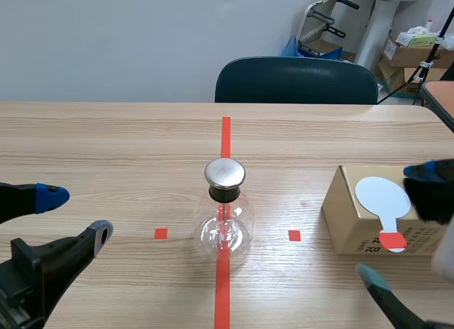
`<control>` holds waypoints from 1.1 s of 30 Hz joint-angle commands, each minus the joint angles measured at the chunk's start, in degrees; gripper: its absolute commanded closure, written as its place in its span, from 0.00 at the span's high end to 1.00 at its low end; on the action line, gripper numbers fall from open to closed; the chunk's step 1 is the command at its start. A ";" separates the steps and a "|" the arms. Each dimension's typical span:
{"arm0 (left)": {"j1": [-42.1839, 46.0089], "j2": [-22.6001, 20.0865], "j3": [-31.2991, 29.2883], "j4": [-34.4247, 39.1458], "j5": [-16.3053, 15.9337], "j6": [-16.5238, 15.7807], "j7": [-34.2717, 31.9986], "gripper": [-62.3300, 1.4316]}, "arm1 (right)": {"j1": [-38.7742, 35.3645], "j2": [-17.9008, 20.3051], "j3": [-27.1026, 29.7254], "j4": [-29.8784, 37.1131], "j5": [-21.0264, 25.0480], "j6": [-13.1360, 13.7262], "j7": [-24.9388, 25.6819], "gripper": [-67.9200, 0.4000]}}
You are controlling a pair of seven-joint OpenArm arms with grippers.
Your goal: Do the electroscope experiment
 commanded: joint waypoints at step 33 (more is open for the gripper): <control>1.90 -29.75 10.93 2.93 -2.45 -11.13 -16.22 0.72 | 16.55 -9.53 -12.13 -28.55 -31.04 -39.82 -13.81 1.00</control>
